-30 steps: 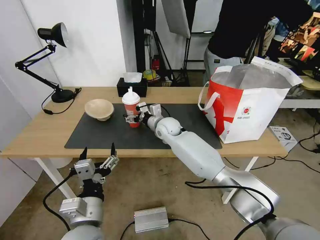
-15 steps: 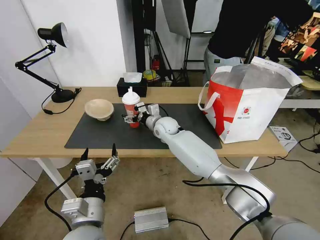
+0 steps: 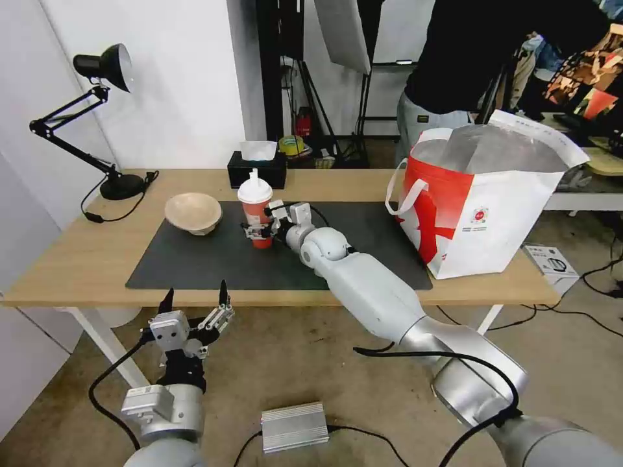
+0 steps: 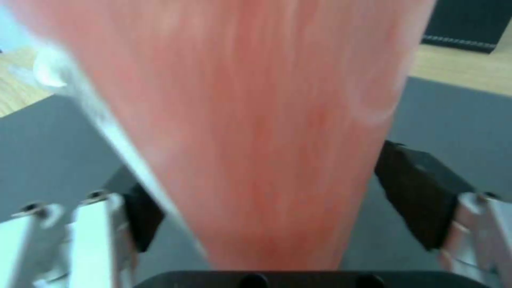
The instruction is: Pick up the trash from the table and place it into the takeout bag.
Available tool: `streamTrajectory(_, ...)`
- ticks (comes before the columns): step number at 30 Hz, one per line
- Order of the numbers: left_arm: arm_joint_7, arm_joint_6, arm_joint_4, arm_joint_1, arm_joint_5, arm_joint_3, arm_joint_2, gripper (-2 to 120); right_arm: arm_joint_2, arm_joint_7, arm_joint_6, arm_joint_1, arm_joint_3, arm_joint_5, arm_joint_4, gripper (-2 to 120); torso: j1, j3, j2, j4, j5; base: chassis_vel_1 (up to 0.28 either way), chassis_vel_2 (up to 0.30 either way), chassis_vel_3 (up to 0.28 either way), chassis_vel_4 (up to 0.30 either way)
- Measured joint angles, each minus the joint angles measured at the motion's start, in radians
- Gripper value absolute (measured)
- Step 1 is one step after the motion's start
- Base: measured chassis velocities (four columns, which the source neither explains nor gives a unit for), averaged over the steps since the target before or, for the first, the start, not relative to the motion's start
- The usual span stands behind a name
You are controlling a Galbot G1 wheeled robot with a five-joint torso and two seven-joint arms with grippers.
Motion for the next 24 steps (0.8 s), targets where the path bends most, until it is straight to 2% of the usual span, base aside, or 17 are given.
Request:
streamTrajectory(1, 0.000, 0.000, 0.001, 0.000, 0.001, 0.001, 0.000, 100, -0.002, -0.001, 0.001, -0.004, 0.000, 0.001, 0.003, 76, 0.000, 0.000, 0.000, -0.0001, 0.0000, 0.000, 0.000, 0.000, 0.000)
streamTrajectory(4, 0.000, 0.000, 0.002, -0.001, 0.001, 0.003, -0.001, 100, -0.008, -0.002, 0.001, -0.007, -0.001, 0.002, 0.012, 69, 0.000, 0.000, 0.000, -0.0001, 0.0000, 0.000, 0.000, 0.000, 0.000)
streamTrajectory(5, 0.000, 0.000, 0.002, -0.001, 0.002, 0.005, -0.001, 100, -0.012, -0.005, 0.001, -0.007, -0.003, 0.003, 0.018, 62, 0.000, 0.000, 0.000, 0.0000, 0.0000, 0.000, 0.000, 0.000, 0.000)
streamTrajectory(6, 0.000, 0.000, 0.002, -0.001, 0.002, 0.005, -0.001, 100, -0.012, -0.005, 0.001, -0.007, -0.003, 0.003, 0.018, 62, 0.000, 0.000, 0.000, 0.0000, 0.0000, 0.000, 0.000, 0.000, 0.000)
streamTrajectory(8, 0.000, -0.001, 0.002, 0.000, 0.005, 0.008, -0.003, 100, -0.020, -0.008, 0.002, -0.005, -0.004, 0.005, 0.026, 52, 0.000, 0.000, 0.000, -0.0001, 0.0000, 0.000, 0.000, 0.000, 0.000)
streamTrajectory(10, 0.000, -0.001, 0.002, 0.001, 0.006, 0.009, -0.004, 100, -0.023, -0.009, 0.002, -0.004, -0.003, 0.007, 0.030, 49, 0.000, 0.000, 0.000, -0.0001, 0.0000, 0.000, 0.000, 0.000, 0.000)
streamTrajectory(13, 0.000, -0.001, 0.001, 0.003, 0.007, 0.010, -0.002, 100, -0.032, -0.010, 0.001, -0.006, -0.002, 0.027, 0.048, 34, 0.000, 0.000, 0.000, 0.0000, 0.0000, 0.000, 0.000, 0.000, 0.000)
streamTrajectory(14, 0.000, -0.001, 0.001, 0.003, 0.007, 0.010, -0.002, 100, -0.032, -0.010, 0.001, -0.006, -0.002, 0.027, 0.048, 34, 0.000, 0.000, 0.000, 0.0000, 0.0000, 0.000, 0.000, 0.000, 0.000)
streamTrajectory(22, -0.002, -0.001, 0.000, 0.002, 0.005, 0.011, -0.002, 100, -0.060, -0.006, -0.004, -0.007, -0.007, 0.044, 0.089, 11, 0.000, 0.000, 0.000, -0.0001, 0.0000, 0.000, 0.000, 0.000, 0.000)
streamTrajectory(24, -0.002, -0.001, 0.000, 0.002, 0.005, 0.011, -0.002, 100, -0.064, -0.005, -0.005, -0.005, -0.008, 0.047, 0.096, 9, 0.000, 0.000, 0.000, 0.0000, 0.0000, 0.000, 0.000, 0.000, 0.000)
